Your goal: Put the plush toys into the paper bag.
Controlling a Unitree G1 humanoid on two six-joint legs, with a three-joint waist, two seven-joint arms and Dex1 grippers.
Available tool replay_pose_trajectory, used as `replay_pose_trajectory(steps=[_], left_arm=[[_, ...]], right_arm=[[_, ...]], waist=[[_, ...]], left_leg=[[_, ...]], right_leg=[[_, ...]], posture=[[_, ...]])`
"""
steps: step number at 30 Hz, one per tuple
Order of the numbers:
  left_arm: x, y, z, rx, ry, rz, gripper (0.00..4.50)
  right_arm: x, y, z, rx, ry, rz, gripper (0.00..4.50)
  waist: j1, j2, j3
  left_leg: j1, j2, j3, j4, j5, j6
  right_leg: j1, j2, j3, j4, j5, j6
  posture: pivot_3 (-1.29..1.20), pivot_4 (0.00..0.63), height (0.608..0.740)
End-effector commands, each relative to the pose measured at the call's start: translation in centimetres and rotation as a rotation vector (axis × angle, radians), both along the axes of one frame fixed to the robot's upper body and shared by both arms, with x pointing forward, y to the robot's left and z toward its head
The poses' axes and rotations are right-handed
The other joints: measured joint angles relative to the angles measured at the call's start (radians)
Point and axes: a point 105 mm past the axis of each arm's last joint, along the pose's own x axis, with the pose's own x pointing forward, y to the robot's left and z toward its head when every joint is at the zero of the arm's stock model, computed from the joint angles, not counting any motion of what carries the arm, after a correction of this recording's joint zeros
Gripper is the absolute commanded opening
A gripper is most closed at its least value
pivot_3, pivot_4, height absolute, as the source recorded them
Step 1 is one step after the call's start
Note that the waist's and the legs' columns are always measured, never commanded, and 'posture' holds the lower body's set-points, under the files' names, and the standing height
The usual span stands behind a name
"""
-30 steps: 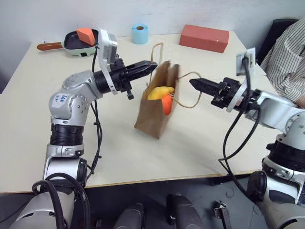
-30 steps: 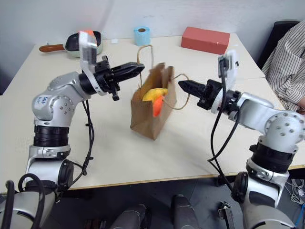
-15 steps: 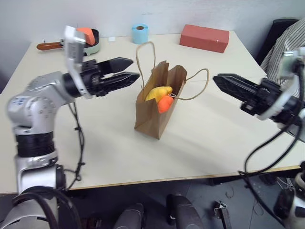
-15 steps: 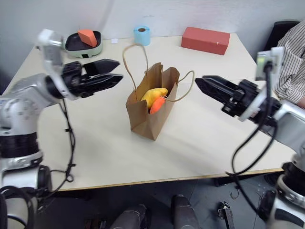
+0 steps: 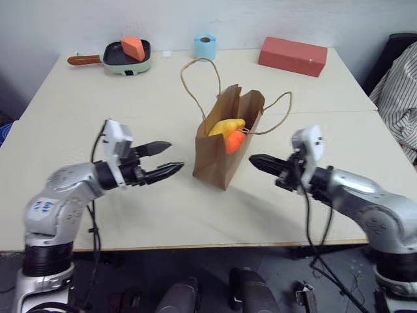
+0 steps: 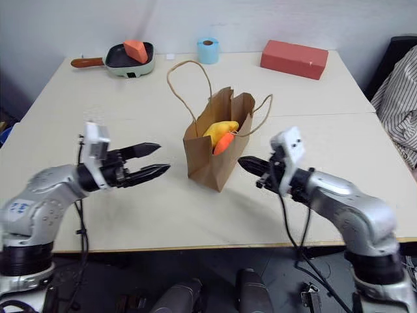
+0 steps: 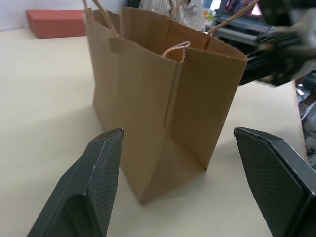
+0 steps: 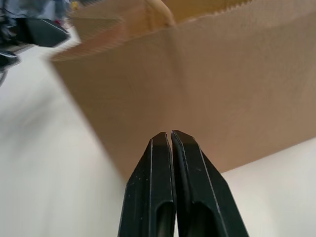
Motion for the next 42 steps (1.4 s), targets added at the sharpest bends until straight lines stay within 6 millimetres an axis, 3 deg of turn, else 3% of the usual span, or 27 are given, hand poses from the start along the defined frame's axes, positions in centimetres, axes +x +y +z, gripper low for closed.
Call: replay_pose_trajectory(steps=[1,5,9,13,17,21,25,32,42], left_arm=[[0.2,-1.3,0.7,-0.004,-0.045,-0.056,3.74],[0.9,-2.9,0.5,-0.012,-0.052,-0.088,3.74],[0.2,-4.8,-0.1,-0.009,-0.039,-0.152,3.74],[1.8,-4.7,-1.4,0.061,-0.063,-0.048,3.74],[4.0,-3.7,-0.3,0.013,-0.133,0.103,3.74],[3.9,-3.1,0.6,-0.021,-0.165,0.143,3.74],[3.9,-2.9,0.4,-0.045,-0.138,0.190,3.74],[4.0,-4.7,0.0,-0.060,-0.106,0.163,3.74],[5.3,-5.3,-0.6,-0.056,-0.071,0.224,3.74]], right_arm=[[1.3,1.2,0.3,-0.015,-0.061,-0.003,0.02],[1.5,3.2,0.2,-0.008,-0.068,0.047,0.02],[1.3,4.4,0.2,0.006,-0.066,0.062,0.02],[1.2,5.2,0.1,0.017,-0.067,0.066,0.02],[1.1,5.5,-0.6,-0.021,-0.074,0.072,0.02],[1.1,5.3,-0.8,-0.032,-0.071,0.064,0.02],[1.1,5.3,-0.9,-0.031,-0.071,0.063,0.02],[2.0,5.5,-0.6,-0.041,-0.103,0.043,0.02],[2.5,7.0,-0.4,-0.013,-0.112,0.053,0.02]], waist=[[-0.007,0.000,0.000],[-0.014,0.000,0.000],[-0.023,0.000,0.000],[-0.032,0.000,0.000],[-0.030,0.000,0.000],[-0.032,0.000,0.000],[-0.032,0.000,0.000],[-0.032,0.000,0.000],[-0.033,0.000,0.000]], left_leg=[[0.000,0.000,0.000,0.000,0.000,0.000],[0.000,0.001,0.000,-0.002,0.000,0.000],[0.000,0.001,0.000,-0.002,0.000,0.000],[0.000,0.001,-0.001,-0.002,0.000,0.000],[0.000,0.001,-0.001,-0.001,0.000,0.000],[0.000,0.001,-0.001,-0.001,0.000,0.000],[0.000,0.001,-0.001,-0.001,0.000,0.000],[0.000,0.001,-0.001,-0.001,0.000,0.000],[0.000,0.000,-0.001,0.000,0.000,0.000]], right_leg=[[0.000,0.000,-0.001,0.000,0.000,0.000],[-0.001,0.000,-0.001,0.001,0.000,0.000],[-0.001,0.001,-0.002,0.001,0.000,0.000],[-0.001,0.001,-0.002,0.001,0.000,0.000],[0.000,0.001,-0.002,0.001,0.000,0.000],[-0.001,0.001,-0.002,0.002,0.000,0.000],[-0.001,0.001,-0.002,0.002,0.000,0.000],[-0.001,0.001,-0.001,0.002,0.000,0.000],[-0.001,0.001,-0.002,0.003,0.000,0.000]], posture=[[0.00,0.150,0.740],[0.00,0.150,0.740],[0.00,0.150,0.740],[0.00,0.150,0.740],[0.00,0.150,0.740],[0.00,0.150,0.740],[0.00,0.150,0.740],[0.00,0.150,0.740],[0.00,0.150,0.740]])
